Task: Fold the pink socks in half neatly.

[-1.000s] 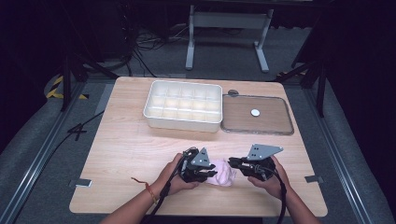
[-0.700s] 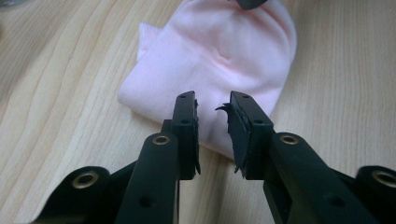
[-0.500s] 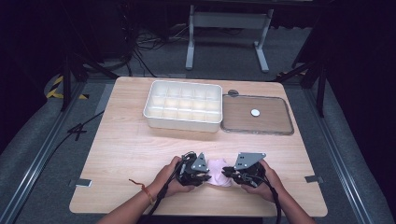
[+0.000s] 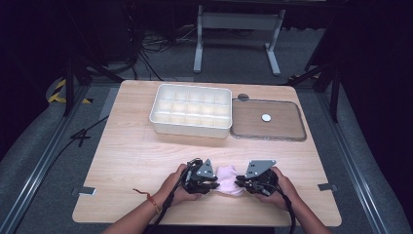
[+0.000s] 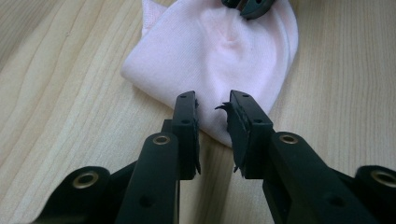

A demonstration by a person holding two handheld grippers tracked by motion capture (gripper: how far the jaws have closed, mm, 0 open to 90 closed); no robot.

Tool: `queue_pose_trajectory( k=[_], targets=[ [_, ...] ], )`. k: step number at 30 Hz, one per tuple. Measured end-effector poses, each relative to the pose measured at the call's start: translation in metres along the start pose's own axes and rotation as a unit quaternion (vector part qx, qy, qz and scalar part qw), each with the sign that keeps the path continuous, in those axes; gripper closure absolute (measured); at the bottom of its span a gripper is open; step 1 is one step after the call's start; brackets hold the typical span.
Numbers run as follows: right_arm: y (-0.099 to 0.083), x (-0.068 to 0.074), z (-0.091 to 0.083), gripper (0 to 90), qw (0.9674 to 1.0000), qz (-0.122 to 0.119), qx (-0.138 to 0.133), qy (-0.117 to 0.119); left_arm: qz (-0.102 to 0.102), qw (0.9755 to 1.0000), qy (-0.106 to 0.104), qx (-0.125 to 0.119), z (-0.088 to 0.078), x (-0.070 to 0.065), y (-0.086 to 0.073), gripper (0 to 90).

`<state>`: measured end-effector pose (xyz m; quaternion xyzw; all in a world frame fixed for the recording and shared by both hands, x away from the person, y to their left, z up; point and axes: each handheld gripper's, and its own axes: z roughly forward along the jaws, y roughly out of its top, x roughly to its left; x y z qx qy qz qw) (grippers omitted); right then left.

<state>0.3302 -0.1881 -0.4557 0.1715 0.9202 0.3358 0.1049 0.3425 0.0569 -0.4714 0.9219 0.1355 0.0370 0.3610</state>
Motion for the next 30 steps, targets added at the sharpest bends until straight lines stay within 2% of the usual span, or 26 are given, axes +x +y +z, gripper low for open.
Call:
queue_pose_trajectory(
  k=[5,9,17,19,21,22,24,25,30],
  targets=[
    [-0.002,0.005,-0.007,76.0,1.0000,-0.002,-0.004,0.003,-0.002,1.0000,-0.001,-0.001,0.000,0.000,-0.001,73.0],
    [-0.007,0.005,-0.003,76.3,0.9999,0.002,0.002,0.010,0.000,1.0000,0.002,0.001,0.000,-0.001,-0.001,73.0],
    [-0.010,0.001,0.002,77.4,0.9998,0.007,-0.003,0.018,0.016,0.9996,0.023,0.008,-0.002,-0.008,0.002,72.9],
    [-0.009,0.002,0.002,77.5,0.9999,0.005,-0.003,0.016,0.026,0.9992,0.029,0.000,-0.004,-0.012,0.004,72.0],
    [-0.008,0.002,0.003,77.6,0.9999,0.002,-0.004,0.013,0.034,0.9989,0.026,-0.019,-0.007,-0.018,0.009,71.5],
    [-0.008,0.002,0.003,77.6,0.9999,0.002,-0.006,0.011,0.043,0.9985,0.025,-0.025,-0.007,-0.020,0.012,71.2],
    [-0.007,0.002,0.004,77.6,0.9999,-0.002,-0.005,0.010,0.044,0.9982,0.023,-0.034,-0.006,-0.023,0.015,71.2],
    [-0.007,0.002,0.004,77.7,0.9999,-0.002,-0.005,0.009,0.053,0.9977,0.021,-0.037,-0.004,-0.024,0.016,71.3],
    [-0.004,0.002,0.001,78.4,0.9998,0.000,-0.020,0.002,0.047,0.9987,0.014,-0.009,0.010,-0.023,0.014,73.2]
  ],
)
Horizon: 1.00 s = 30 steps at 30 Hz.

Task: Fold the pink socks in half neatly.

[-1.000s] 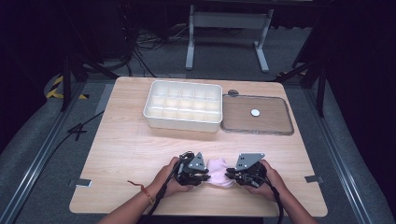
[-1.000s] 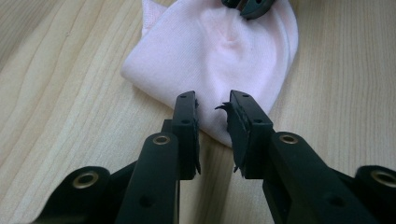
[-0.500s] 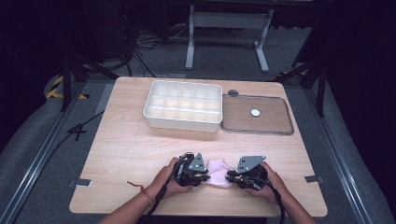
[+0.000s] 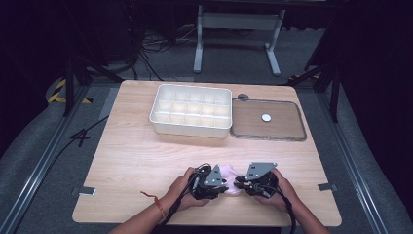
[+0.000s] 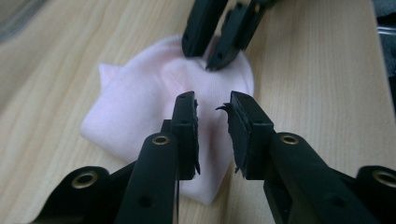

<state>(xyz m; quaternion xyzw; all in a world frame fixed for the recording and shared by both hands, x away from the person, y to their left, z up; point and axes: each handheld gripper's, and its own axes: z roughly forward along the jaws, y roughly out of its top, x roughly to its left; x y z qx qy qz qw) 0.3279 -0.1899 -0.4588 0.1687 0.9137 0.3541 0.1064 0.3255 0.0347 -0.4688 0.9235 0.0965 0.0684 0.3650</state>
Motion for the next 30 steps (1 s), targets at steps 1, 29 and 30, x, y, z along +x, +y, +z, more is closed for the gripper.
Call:
queue_pose_trajectory(
  k=[1,29,30],
  targets=[
    [0.001,-0.001,-0.002,79.4,1.0000,0.005,-0.007,-0.004,-0.001,1.0000,-0.002,0.001,0.001,0.001,-0.001,73.3],
    [0.000,-0.003,0.014,87.9,0.9990,0.012,-0.010,-0.042,-0.015,0.9998,-0.007,-0.004,-0.002,0.003,-0.001,69.4],
    [0.001,-0.003,0.014,88.0,0.9990,0.013,-0.011,-0.040,-0.013,0.9999,-0.002,-0.009,-0.005,0.005,0.000,68.5]
  ],
)
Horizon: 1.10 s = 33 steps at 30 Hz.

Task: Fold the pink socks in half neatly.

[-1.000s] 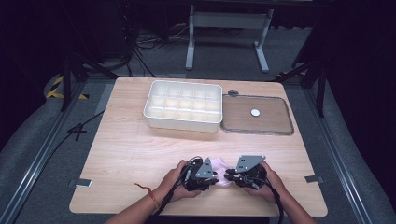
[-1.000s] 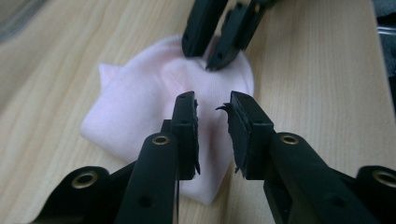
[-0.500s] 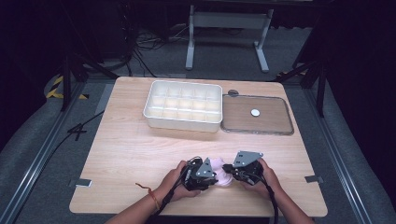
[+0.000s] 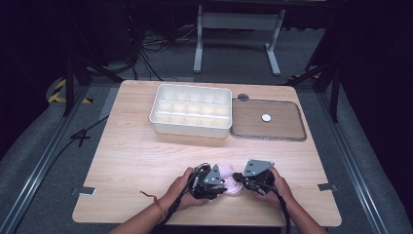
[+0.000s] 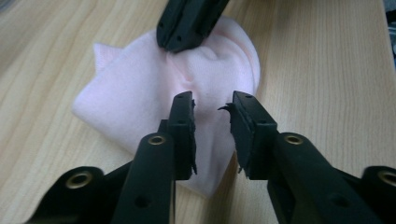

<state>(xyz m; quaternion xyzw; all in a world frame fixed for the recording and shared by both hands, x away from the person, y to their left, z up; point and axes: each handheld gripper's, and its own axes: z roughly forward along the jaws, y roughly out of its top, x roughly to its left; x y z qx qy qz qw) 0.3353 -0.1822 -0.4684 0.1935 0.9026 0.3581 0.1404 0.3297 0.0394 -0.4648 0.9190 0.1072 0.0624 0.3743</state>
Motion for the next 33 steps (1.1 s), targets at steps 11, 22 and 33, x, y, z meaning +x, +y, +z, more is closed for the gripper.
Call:
queue_pose_trajectory(
  k=[11,22,33],
  targets=[
    [0.002,0.001,0.003,88.9,1.0000,-0.007,-0.002,-0.003,-0.055,0.9964,0.063,-0.013,-0.007,0.029,-0.007,55.1],
    [0.009,0.006,-0.005,89.1,0.9990,-0.019,-0.040,0.005,-0.062,0.9961,0.062,0.007,0.000,0.032,-0.013,53.5],
    [0.005,0.008,0.005,89.2,0.9996,-0.014,-0.008,0.025,-0.069,0.9957,0.062,0.009,0.000,0.033,-0.014,53.8]
  ],
)
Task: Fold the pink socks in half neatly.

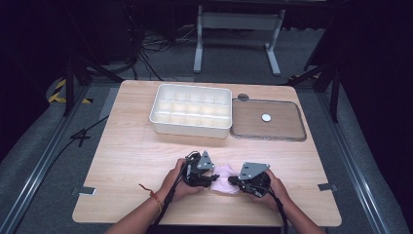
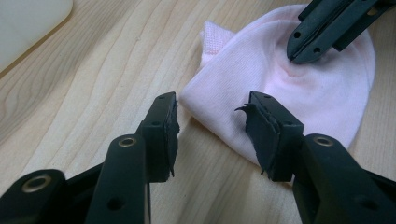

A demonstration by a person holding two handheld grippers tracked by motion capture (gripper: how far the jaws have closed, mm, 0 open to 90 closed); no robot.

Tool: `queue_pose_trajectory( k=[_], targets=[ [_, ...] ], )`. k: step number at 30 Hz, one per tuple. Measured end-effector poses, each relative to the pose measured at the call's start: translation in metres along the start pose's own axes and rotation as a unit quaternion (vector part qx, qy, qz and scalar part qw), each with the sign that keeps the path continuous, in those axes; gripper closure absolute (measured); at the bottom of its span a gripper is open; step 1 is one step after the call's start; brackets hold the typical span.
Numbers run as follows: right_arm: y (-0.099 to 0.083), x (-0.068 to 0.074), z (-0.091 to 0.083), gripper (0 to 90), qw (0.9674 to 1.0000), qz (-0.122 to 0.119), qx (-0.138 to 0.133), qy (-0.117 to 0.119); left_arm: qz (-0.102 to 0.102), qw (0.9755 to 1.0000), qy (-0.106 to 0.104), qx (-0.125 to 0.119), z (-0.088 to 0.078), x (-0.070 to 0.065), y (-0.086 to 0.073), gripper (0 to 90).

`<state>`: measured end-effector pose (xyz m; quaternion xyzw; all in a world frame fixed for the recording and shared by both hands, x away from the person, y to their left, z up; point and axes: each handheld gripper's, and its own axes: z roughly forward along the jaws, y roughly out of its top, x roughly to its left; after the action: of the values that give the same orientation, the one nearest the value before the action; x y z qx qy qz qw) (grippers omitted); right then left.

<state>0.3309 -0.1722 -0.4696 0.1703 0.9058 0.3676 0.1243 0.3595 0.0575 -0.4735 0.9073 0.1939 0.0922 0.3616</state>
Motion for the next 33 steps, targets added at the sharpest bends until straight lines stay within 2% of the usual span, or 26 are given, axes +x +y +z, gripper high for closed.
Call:
queue_pose_trajectory(
  k=[3,9,11,15,19,24,29,33],
  targets=[
    [-0.001,-0.001,0.000,89.2,1.0000,0.007,0.000,0.003,-0.005,1.0000,-0.003,-0.003,0.000,0.001,-0.001,53.6],
    [-0.001,-0.002,0.000,89.3,1.0000,0.006,0.001,0.006,-0.033,0.9993,-0.015,-0.009,-0.007,0.006,-0.003,48.0],
    [-0.001,-0.002,0.000,89.3,1.0000,0.007,0.000,0.006,-0.048,0.9982,-0.031,-0.016,-0.013,0.008,-0.004,47.7],
    [-0.002,-0.001,0.000,89.3,1.0000,0.006,0.000,0.005,-0.069,0.9954,-0.065,-0.008,-0.015,0.007,-0.009,47.8],
    [-0.001,0.000,0.000,89.3,1.0000,0.003,-0.001,0.003,-0.085,0.9934,-0.077,-0.002,-0.010,0.004,-0.010,46.8],
    [-0.002,0.000,0.000,89.3,1.0000,-0.002,-0.003,0.001,-0.088,0.9926,-0.083,-0.007,-0.003,0.001,-0.008,45.9],
    [-0.002,0.000,0.000,89.3,1.0000,-0.005,-0.004,0.000,-0.091,0.9923,-0.084,-0.013,0.000,0.000,-0.007,49.7],
    [-0.002,0.000,0.000,89.3,1.0000,-0.006,-0.003,0.001,-0.093,0.9901,-0.101,-0.028,0.000,0.001,-0.008,62.1]
  ],
)
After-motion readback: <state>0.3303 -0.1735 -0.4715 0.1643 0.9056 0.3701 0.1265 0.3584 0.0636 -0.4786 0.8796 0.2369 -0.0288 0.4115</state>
